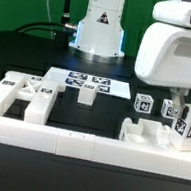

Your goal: Assemble chair

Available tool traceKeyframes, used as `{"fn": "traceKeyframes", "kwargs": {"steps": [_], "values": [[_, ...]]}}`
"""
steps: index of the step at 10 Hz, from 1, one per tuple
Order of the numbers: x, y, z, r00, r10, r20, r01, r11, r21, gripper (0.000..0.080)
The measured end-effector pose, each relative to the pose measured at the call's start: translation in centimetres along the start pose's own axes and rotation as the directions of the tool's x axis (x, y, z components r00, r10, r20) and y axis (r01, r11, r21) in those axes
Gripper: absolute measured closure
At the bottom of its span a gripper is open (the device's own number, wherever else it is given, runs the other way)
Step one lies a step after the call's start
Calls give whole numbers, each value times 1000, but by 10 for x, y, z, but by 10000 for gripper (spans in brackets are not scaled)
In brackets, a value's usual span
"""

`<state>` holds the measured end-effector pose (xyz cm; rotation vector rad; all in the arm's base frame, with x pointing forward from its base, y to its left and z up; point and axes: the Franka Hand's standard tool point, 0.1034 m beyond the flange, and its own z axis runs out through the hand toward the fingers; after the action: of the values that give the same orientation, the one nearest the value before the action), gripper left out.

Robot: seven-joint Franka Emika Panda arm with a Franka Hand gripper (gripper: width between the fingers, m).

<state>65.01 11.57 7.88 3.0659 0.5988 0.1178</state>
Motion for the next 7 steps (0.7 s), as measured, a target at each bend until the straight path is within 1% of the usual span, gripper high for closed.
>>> {"fn": "traceKeyframes", "kwargs": {"steps": [1, 3, 4, 5, 6, 7], "values": [[0, 0, 0, 1000, 2, 0, -2, 1000, 0, 508], [1, -3, 1, 978, 208, -6, -208, 978, 1, 508], [2, -6, 1, 944, 330, -9, -330, 944, 3, 508], [2, -6, 1, 894, 447, -19, -447, 895, 9, 508], [2, -6, 2, 825, 565, -31, -565, 825, 17, 508], [1, -6, 2, 728, 685, -35, -685, 728, 20, 508]]}}
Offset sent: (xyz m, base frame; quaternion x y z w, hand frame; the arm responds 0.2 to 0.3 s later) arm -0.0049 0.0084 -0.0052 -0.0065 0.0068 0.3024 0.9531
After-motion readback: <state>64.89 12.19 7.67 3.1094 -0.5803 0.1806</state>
